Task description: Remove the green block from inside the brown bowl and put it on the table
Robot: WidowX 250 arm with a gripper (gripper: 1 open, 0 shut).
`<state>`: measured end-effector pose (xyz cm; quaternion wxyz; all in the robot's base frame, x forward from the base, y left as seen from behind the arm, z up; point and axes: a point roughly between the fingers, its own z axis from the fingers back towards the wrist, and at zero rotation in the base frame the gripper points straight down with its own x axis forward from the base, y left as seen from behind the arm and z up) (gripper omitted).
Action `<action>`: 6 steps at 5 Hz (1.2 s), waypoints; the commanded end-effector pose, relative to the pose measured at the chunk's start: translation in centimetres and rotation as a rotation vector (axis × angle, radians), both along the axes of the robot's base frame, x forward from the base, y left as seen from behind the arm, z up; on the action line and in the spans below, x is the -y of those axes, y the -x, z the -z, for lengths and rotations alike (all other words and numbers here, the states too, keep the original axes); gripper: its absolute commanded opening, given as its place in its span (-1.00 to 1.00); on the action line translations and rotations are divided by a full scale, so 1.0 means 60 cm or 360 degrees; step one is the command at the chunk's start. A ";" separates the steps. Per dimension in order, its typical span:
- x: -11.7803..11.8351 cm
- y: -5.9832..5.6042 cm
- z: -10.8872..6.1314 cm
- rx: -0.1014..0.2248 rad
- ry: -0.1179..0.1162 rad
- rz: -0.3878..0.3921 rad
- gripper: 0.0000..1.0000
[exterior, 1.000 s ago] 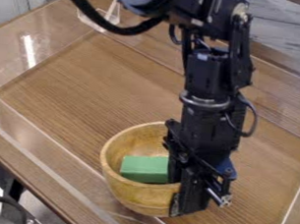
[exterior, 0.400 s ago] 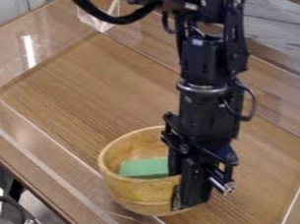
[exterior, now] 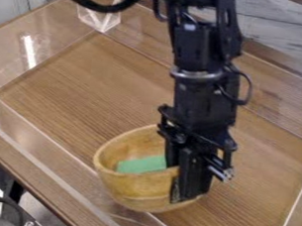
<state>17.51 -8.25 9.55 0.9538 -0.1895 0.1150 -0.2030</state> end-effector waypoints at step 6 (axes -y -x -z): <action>-0.035 -0.009 -0.008 0.0117 0.0055 -0.0116 -1.00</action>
